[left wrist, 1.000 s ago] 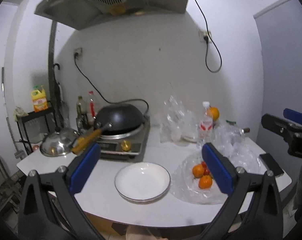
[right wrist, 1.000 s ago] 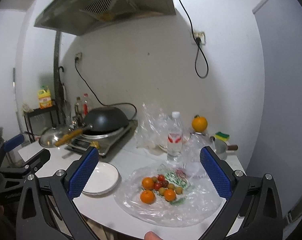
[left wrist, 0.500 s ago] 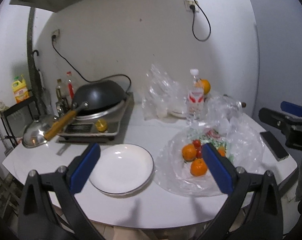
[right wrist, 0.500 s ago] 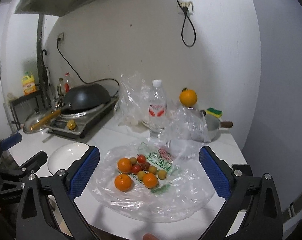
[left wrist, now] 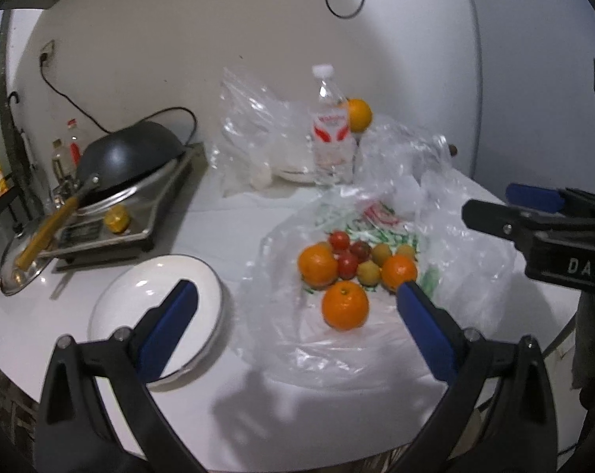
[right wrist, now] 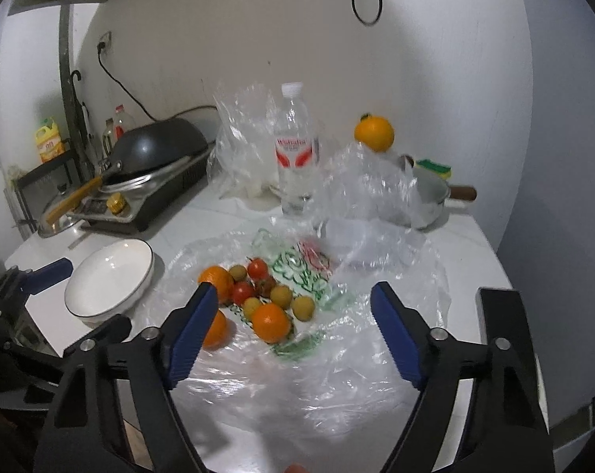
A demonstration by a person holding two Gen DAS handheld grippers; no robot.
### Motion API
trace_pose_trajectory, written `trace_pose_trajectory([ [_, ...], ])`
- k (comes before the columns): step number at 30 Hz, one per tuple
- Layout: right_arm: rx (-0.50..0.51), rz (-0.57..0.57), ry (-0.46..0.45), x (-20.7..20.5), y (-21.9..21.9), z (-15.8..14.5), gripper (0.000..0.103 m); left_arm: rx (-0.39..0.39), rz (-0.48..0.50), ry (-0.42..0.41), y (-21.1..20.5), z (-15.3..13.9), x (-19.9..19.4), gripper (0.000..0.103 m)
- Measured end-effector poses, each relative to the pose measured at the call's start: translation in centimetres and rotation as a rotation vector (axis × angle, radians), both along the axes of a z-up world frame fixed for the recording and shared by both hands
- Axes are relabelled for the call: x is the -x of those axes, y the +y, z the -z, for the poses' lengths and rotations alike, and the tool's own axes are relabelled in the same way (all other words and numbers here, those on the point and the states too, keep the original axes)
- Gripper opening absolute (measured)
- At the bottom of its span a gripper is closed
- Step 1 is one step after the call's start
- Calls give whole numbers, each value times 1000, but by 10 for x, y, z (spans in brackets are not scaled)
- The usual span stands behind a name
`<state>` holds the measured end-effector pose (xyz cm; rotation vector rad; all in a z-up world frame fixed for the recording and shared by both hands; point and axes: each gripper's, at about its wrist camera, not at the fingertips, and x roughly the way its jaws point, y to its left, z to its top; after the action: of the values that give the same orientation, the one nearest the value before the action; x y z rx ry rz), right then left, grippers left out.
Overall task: Organize fruits
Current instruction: 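Lower both tools toward the oranges on the plastic bag, then close the left tool on a large orange while the right tool grasps another orange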
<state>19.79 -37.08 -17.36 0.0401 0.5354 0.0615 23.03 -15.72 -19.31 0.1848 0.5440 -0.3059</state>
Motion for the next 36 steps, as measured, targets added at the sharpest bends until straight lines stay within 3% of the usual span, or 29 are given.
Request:
trace_pose_trajectory([
  [10,-27,-43,68,-31,-12,28,77,-25,34,69,-28,30,-30,100],
  [12,-28,-48,78,-35,-14,32,73,-43,35,83,-34,36,-37,88],
  [21,-23,-88,99,-48,-21,44,54,-89,40,150,-50,60,-59,73],
  [26,-31,-136,121,-54,-14,49,52,-98,49,172,-53,69,-65,69],
  [31,-33,-169,143,-61,-5,53,52,-89,73,192,-53,73,-65,58],
  [34,-31,-190,165,-65,2,57,52,-79,104,206,-54,74,-63,46],
  [36,-38,-203,179,-68,4,59,52,-76,108,205,-53,74,-62,46],
])
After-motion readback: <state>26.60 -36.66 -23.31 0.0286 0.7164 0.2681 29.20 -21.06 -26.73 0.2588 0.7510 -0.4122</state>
